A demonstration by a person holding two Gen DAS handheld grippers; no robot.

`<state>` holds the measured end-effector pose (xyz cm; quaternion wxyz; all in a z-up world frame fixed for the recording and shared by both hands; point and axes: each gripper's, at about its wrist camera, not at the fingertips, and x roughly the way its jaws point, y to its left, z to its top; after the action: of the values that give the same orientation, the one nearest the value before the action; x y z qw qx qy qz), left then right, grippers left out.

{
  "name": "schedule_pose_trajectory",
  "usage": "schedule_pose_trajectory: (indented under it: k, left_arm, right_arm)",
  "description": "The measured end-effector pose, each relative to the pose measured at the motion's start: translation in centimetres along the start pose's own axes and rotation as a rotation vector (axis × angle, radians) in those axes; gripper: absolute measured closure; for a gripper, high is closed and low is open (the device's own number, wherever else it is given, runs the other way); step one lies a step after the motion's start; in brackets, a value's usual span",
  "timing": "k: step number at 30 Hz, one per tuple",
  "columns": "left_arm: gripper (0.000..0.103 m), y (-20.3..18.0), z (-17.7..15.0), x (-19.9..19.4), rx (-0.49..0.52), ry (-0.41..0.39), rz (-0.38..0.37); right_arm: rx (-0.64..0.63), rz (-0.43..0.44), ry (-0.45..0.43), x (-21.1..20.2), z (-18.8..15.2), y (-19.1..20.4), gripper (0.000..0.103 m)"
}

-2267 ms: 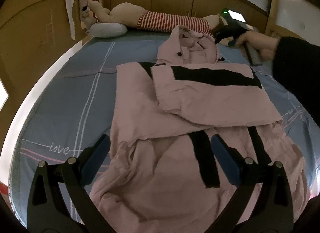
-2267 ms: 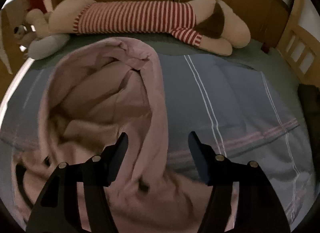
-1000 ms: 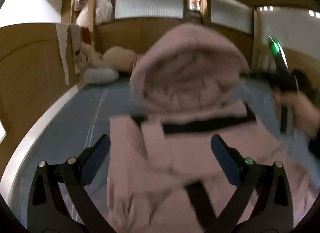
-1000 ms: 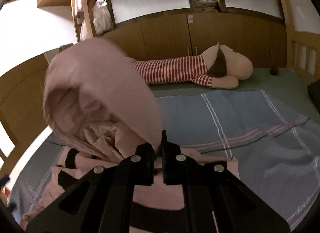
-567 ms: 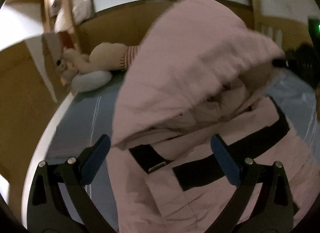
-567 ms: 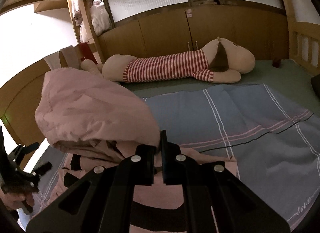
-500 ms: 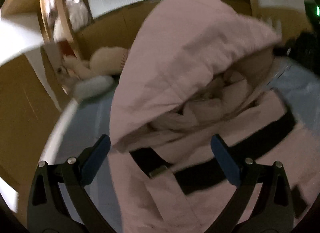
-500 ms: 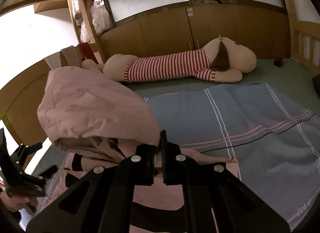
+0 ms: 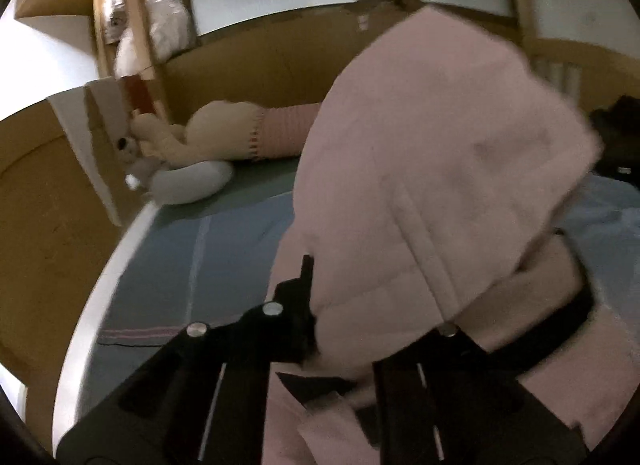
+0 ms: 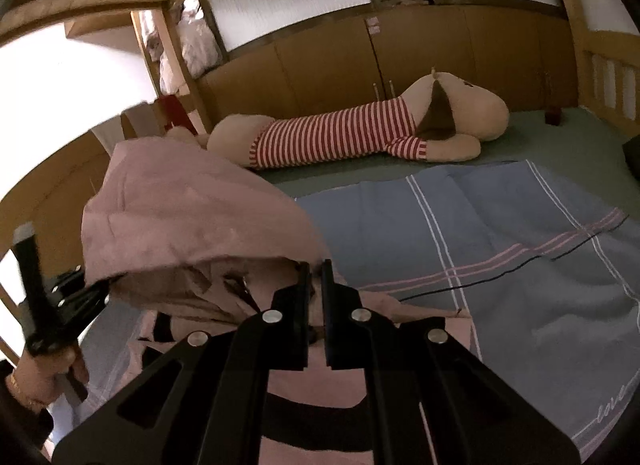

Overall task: Fold large clothes
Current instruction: 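Fold the hood down over the crossed sleeves with the right tool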

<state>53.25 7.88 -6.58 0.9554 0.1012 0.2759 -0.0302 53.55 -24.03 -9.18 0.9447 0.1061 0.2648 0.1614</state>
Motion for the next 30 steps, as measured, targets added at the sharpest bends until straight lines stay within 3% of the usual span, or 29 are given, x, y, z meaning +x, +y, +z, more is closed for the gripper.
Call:
schedule_pose_trajectory:
  k: [4,9,10,12,14,15,17,22,23,24,26,28,30]
  left_arm:
    - [0.096,-1.5,-1.5,-4.2,0.039,-0.004,-0.059]
    - [0.096,-2.4,-5.1,-5.0,0.060,0.063,-0.108]
    - [0.096,-2.4,-6.0,-5.2,0.040,0.080,-0.124]
    - [0.096,-2.4,-7.7,-5.9,0.029,0.090,-0.151]
    - [0.094,-2.9,-10.1,-6.7,0.054,0.106,-0.174]
    - [0.093,-3.1,-11.2,-7.0,0.064,0.109,-0.175]
    - [0.092,-3.4,-13.6,-7.3,0.088,0.104,-0.162]
    - [0.082,-3.5,-15.6,-7.4,0.078,0.107,-0.161]
    - [0.067,-3.7,-15.8,-7.6,0.094,0.104,-0.164]
    - [0.035,-3.9,-15.9,-7.6,0.114,0.102,-0.175]
    - [0.002,-4.6,-16.3,-8.3,0.151,0.058,-0.179]
    - [0.002,-5.2,-16.5,-8.6,0.172,0.022,-0.184]
    - [0.002,-5.7,-16.6,-9.1,0.184,0.002,-0.236]
  right_arm:
    - [0.017,0.009,0.003,-1.7,-0.6,-1.0,0.098]
    - [0.093,0.049,0.071,-2.7,-3.0,-1.6,0.096]
    - [0.126,0.078,0.077,-3.2,-3.4,-1.6,0.092]
    - [0.156,0.117,0.074,-4.2,-3.7,-1.3,0.056]
    - [0.149,0.108,0.046,-5.1,-3.7,-0.5,0.031]
    - [0.143,0.102,0.044,-5.1,-3.5,0.0,0.026]
    - [0.130,0.105,0.060,-4.2,-2.5,1.2,0.026]
    - [0.039,0.051,0.078,0.1,-0.8,5.9,0.022]
    - [0.017,0.046,0.084,1.0,-0.8,6.7,0.022]
    - [-0.004,0.042,0.093,1.9,-1.0,7.6,0.022]
    - [-0.046,0.037,0.139,4.1,-2.3,9.5,0.022]
    - [-0.068,0.016,0.185,5.7,-4.1,10.3,0.022]
    - [-0.074,-0.002,0.242,7.4,-5.7,10.4,0.022]
